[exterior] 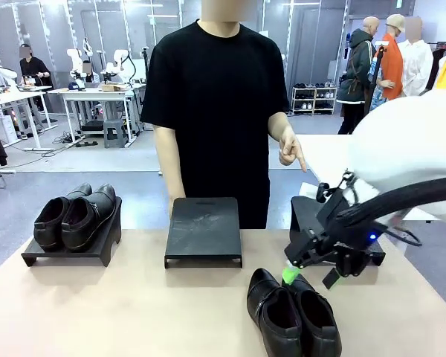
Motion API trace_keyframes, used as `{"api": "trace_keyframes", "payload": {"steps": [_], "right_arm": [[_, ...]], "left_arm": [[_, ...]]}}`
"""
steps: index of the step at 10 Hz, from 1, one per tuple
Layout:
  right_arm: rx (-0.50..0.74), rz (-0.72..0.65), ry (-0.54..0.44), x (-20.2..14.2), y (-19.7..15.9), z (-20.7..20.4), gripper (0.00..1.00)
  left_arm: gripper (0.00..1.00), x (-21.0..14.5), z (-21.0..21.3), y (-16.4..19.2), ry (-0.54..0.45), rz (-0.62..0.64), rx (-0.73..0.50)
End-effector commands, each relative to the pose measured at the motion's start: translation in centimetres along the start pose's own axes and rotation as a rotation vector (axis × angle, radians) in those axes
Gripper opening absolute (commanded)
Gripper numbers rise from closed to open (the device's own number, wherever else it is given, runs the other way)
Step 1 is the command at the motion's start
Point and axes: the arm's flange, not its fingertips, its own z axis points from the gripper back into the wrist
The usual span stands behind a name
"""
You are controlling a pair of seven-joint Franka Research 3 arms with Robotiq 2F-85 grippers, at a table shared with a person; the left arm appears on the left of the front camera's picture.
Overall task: Place the shoes on the stand as instructed by the person.
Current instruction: Pick up another pair of Shoes and place it on the Shoes Stand indicated by the person.
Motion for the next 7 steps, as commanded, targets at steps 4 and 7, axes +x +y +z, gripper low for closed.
{"api": "trace_keyframes", "payload": {"steps": [4,7], "right_arm": [[-0.206,-0.077,-0.036,0.7,0.6,-6.5,1.0],[-0.246,-0.101,-0.018,0.8,0.3,-8.0,1.0]], "left_arm": [[1.0,-0.2,0.2,-0.1,0.008,-0.006,-0.007],[1.0,-0.2,0.2,-0.1,0.008,-0.006,-0.007]]}}
